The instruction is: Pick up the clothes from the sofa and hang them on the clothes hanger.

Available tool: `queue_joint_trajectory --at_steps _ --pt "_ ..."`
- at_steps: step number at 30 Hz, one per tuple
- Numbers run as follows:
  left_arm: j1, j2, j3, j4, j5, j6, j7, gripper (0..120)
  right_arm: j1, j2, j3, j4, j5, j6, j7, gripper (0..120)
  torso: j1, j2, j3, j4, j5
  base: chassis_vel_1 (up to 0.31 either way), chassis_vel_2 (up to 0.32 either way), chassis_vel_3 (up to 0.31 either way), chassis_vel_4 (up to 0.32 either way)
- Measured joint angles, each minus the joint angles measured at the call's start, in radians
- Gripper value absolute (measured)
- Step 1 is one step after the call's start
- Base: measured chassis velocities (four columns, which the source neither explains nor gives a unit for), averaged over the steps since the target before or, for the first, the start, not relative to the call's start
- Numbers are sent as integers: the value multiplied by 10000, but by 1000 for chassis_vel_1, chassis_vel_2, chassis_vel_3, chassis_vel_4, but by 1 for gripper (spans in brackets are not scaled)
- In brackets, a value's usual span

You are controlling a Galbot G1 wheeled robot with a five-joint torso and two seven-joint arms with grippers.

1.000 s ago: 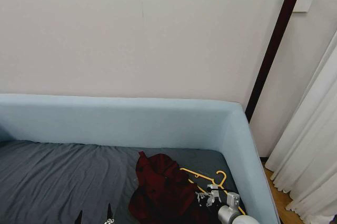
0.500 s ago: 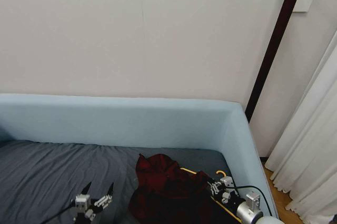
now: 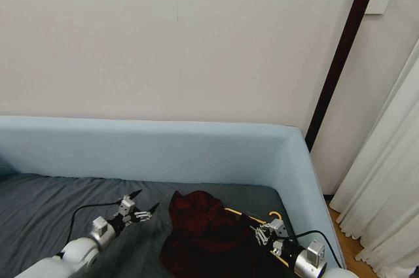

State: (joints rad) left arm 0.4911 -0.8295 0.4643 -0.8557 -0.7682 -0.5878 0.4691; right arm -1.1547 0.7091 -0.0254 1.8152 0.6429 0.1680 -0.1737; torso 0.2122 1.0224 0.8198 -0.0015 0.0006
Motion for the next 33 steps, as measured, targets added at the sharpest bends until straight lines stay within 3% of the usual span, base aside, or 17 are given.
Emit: queue_joint_trajectory --at_steps 3,5,7,13,24,33 --pt "-841 -737 75 1470 551 -219 1523 100 -32 -7 92 184 -188 183 -9 0 1 1 -1 -7 -19 0 0 0 0" --pt "-960 -986 -89 1831 716 -127 1806 100 -11 0 91 297 -332 273 -54 0 1 0 1 3 -6 0 0 0 0" --pt "-1034 -1282 -180 2074 871 39 2105 100 -69 -11 105 477 -523 418 -131 0 0 1 0 11 -16 0 0 0 0" --pt "-1434 -2177 -292 3460 1842 -4 2375 100 -243 -167 178 854 -1295 1057 -646 0 0 3 -1 0 -12 0 0 0 0" --pt "-2012 -3367 -282 4619 3389 -289 2188 100 -317 -713 229 1509 -1817 1698 -1624 0 -2 3 -1 4 -11 0 0 0 0" --pt "-2577 -3795 393 4749 4284 -479 2242 100 -496 -811 435 1765 -1840 1749 -1782 0 -1 3 -1 2 -12 0 0 0 0"
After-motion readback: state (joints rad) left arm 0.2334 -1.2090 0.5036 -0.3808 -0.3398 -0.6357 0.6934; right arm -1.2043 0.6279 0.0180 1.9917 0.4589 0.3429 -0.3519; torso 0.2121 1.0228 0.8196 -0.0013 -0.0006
